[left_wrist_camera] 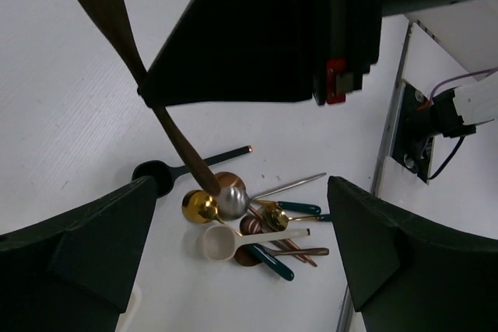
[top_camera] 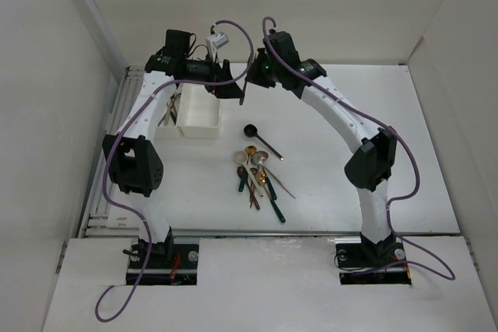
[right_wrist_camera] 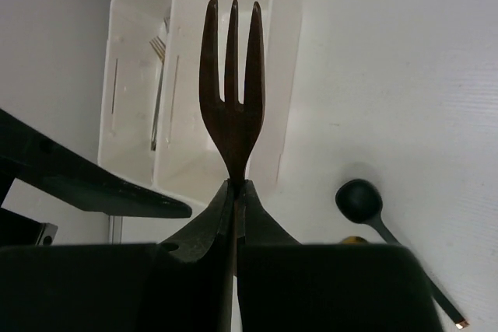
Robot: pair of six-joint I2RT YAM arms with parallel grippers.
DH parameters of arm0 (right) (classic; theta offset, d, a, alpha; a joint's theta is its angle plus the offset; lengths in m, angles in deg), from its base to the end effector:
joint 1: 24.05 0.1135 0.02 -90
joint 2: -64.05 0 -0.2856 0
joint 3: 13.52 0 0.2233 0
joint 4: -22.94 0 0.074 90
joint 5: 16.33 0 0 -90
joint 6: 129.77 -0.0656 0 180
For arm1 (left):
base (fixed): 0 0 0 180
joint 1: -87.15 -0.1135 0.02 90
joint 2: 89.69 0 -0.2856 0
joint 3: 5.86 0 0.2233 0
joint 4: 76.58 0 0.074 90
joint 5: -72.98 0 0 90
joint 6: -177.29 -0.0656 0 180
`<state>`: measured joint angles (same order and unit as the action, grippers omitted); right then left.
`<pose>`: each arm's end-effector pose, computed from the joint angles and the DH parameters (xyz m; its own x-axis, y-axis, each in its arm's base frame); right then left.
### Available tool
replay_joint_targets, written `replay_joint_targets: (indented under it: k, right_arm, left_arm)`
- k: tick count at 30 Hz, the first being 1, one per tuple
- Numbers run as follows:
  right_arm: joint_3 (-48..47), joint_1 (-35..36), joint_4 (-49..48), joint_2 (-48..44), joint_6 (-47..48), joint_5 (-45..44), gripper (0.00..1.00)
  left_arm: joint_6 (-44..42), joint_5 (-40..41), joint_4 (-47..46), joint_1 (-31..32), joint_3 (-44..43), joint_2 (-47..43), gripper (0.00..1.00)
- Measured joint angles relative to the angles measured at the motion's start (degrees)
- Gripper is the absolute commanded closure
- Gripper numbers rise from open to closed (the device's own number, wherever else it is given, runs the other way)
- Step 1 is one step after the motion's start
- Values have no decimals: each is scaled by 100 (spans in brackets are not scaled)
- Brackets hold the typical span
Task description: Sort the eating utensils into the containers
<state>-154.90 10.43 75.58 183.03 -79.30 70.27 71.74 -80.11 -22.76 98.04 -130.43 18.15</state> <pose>0.4023 0.2715 0.3782 -0.6530 0.3223 -0.6853 -0.1391 0.8385 0.5268 0.3857 -0.1338 0.3871 -0.3604 0.1929 -0.9127 0.9141 0.2682 -0.3042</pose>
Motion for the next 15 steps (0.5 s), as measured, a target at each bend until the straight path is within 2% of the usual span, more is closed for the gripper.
replay_joint_targets:
  k: [6,9,11,12,14,15]
  right_arm:
    - [17,160,-96,15,-175,192,100]
    - [17,199,-166,0,-238,251,100]
    - [39,199,-205,-7,-275,319,100]
    - [79,199,-251,-11,-299,361,100]
    - [160,203,-337,-13,-365,444,100]
    - [210,203,-376,-13,-402,474,100]
  left_arm:
    - [278,387,-286,109,225,17,16]
    - [323,625,-350,197,326,35,27]
    - [352,767,-382,247,378,66,36]
    - [372,833,-422,254,404,79,48]
    - [431,968,-470,251,437,107,62]
    - [450,1016,-479,251,442,120,74]
